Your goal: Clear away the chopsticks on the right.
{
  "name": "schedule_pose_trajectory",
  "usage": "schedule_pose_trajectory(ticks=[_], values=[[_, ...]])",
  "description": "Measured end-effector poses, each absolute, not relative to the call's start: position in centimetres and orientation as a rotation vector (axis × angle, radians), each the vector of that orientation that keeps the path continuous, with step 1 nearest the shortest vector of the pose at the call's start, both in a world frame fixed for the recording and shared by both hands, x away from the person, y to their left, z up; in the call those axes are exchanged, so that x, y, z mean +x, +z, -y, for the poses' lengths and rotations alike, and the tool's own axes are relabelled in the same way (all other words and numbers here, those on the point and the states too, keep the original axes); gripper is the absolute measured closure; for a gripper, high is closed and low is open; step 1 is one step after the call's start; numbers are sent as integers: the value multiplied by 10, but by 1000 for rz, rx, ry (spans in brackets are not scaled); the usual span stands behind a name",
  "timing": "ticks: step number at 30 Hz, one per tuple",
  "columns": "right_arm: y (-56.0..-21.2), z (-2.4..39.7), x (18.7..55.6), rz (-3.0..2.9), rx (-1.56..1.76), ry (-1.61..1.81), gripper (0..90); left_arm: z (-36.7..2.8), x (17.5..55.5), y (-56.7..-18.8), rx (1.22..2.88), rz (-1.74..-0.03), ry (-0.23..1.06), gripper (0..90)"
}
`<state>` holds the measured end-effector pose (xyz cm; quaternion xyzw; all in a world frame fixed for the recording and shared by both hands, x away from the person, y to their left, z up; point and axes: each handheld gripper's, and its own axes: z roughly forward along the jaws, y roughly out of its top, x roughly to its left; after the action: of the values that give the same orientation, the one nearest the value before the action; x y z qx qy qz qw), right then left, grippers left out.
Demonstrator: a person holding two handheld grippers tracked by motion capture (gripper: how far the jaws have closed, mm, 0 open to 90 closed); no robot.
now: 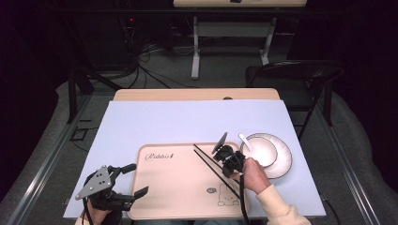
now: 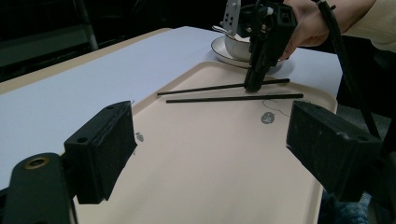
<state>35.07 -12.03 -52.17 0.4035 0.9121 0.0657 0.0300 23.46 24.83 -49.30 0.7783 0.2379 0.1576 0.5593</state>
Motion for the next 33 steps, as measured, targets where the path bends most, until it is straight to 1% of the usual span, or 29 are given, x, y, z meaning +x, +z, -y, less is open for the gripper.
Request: schedule_pose_trajectory(ticks=[4, 5, 6, 7, 8, 9, 10, 11, 12, 13, 14, 15, 16, 17, 18, 19, 21, 24, 26, 27, 33], values=[[-523, 119, 351, -2823, 1244, 181, 838, -248, 235, -493, 1835, -560, 372, 155], [-524, 119, 351, -2820, 1233, 191, 817, -248, 235, -493, 1835, -561, 372, 155], [-524, 119, 351, -2824, 1228, 190, 813, -248, 235, -493, 1836, -559, 372, 155], [-524, 118, 351, -2822, 1224, 195, 770, -248, 235, -493, 1837, -556, 369, 155], [-524, 118, 351, -2822, 1224, 195, 770, -248, 234, -493, 1836, -560, 373, 155], [-522, 118, 350, -2830, 1198, 195, 701, -248, 234, -493, 1834, -561, 372, 155], [-522, 118, 350, -2830, 1198, 195, 701, -248, 234, -493, 1834, -561, 372, 155], [-518, 119, 349, -2826, 1169, 212, 614, -249, 235, -493, 1832, -557, 365, 155], [-518, 119, 349, -2826, 1169, 212, 614, -249, 235, -493, 1832, -557, 365, 155], [-512, 120, 347, -2824, 1152, 248, 505, -249, 235, -493, 1832, -561, 368, 155], [-512, 120, 347, -2824, 1152, 248, 505, -249, 235, -493, 1834, -557, 363, 155], [-504, 122, 345, -2807, 1123, 288, 383, -250, 235, -492, 1854, -540, 339, 155], [-504, 122, 345, -2807, 1123, 288, 383, -250, 235, -492, 1854, -540, 339, 155], [-495, 126, 343, -2780, 1074, 361, 301, -248, 235, -493, 1839, -556, 369, 155], [-495, 126, 343, -2780, 1074, 361, 301, -248, 235, -493, 1843, -553, 368, 155], [-488, 130, 342, -2760, 1039, 423, 211, -248, 235, -493, 1845, -553, 367, 155], [-482, 137, 340, -2739, 1014, 477, 147, -248, 235, -493, 1844, -555, 366, 155], [-476, 143, 338, -2717, 988, 530, 139, -248, 235, -493, 1842, -559, 369, 155], [-471, 151, 336, -2700, 946, 584, 103, -247, 235, -493, 1842, -559, 370, 155], [-465, 156, 333, -2674, 923, 623, 67, -247, 235, -493, 1842, -562, 373, 155], [-451, 171, 325, -2618, 863, 712, 20, -247, 235, -493, 1842, -558, 371, 155]])
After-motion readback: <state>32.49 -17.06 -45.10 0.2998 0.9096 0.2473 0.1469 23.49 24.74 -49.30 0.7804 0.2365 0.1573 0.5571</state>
